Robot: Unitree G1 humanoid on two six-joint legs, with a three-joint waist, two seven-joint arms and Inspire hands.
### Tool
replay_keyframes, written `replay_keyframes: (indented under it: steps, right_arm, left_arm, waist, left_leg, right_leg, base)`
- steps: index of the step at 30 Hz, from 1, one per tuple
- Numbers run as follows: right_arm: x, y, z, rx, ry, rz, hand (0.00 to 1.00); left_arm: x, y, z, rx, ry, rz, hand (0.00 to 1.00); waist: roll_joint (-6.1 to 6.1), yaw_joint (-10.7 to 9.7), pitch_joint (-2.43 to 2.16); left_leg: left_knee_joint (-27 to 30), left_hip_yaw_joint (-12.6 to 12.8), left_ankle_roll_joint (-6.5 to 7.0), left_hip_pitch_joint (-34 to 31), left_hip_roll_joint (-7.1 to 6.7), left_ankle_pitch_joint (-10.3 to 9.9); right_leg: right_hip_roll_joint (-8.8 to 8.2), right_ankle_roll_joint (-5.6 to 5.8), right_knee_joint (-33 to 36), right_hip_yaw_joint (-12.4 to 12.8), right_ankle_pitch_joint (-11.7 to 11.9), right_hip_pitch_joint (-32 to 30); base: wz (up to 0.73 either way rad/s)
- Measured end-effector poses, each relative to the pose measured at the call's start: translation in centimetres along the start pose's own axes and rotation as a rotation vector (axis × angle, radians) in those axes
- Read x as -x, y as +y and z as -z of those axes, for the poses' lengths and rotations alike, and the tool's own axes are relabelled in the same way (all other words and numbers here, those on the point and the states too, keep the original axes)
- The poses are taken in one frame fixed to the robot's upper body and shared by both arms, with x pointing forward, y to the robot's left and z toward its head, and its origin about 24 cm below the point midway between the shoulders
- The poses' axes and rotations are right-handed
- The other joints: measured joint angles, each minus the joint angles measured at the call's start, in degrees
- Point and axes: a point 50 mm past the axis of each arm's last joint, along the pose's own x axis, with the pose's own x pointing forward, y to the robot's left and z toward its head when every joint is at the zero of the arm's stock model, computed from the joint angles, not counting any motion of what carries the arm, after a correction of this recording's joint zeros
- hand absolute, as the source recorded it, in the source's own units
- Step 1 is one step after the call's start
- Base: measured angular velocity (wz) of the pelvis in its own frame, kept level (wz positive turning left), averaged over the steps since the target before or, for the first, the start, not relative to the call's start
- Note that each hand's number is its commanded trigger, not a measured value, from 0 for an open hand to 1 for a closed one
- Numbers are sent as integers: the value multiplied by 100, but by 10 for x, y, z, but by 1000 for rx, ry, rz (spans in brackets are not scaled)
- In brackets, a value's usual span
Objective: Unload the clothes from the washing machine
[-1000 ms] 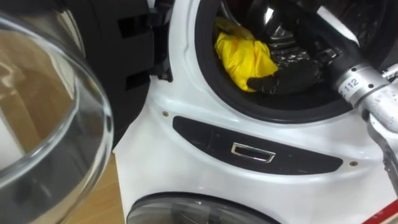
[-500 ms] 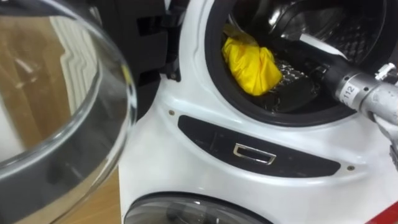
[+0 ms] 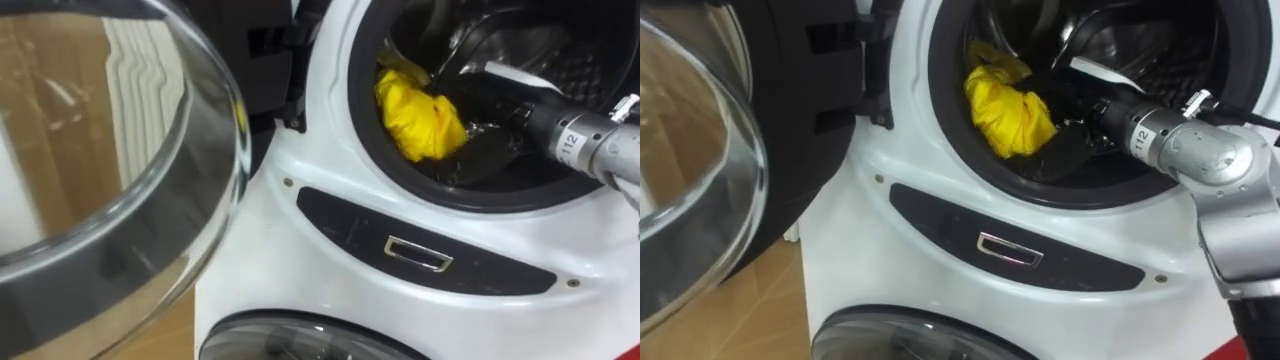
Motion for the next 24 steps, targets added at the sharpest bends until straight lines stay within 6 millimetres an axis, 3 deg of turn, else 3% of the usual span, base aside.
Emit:
replay_keyframes:
  steps: [4, 12, 17, 20, 21, 24]
  right_arm:
    - [0, -1, -5, 30, -5, 7, 100]
    - [1, -1, -10, 59, -11, 10, 100]
    - [5, -3, -20, 91, -47, 25, 100]
    - [14, -4, -41, 137, -139, 65, 100]
    - [19, -3, -54, 163, -193, 87, 100]
    - [40, 0, -84, 202, -352, 111, 100]
  left_arm:
    - [0, -1, 3, 5, 14, 1, 0]
    - [0, -4, 1, 11, 11, 7, 0]
    - [0, -5, 9, 7, 26, -9, 0]
    - [0, -5, 15, 6, 42, -19, 0]
    - [1, -7, 18, 16, 47, -17, 0]
    - [3, -10, 31, 44, 73, -27, 0]
  waist:
    - [12, 129, 1]
    - [23, 126, 6]
    - [5, 51, -7]
    - [-15, -73, -37]
    - [22, -159, -15]
    - [131, -414, -49]
  left_leg:
    - [-97, -18, -1, 87, 2, 1]
    - [-172, -11, -1, 119, -1, 0]
    - [-186, 14, -1, 116, 0, 1]
    - [-181, 19, -1, 26, 7, 1]
    - [-183, 44, -1, 17, 12, 1]
    - [-181, 98, -4, 29, 11, -3]
  right_leg:
    - [20, -6, -6, 48, 5, 48]
    - [31, -2, -73, 89, 2, 81]
    - [35, 1, -70, 104, 0, 66]
    - [41, -1, -38, 174, 0, -88]
    - [40, -1, -6, 209, 0, -121]
    - [26, 5, 8, 219, 4, -113]
  base:
    - [-6]
    - [-3]
    - [0]
    - [-12]
    - [-16]
    - [-3]
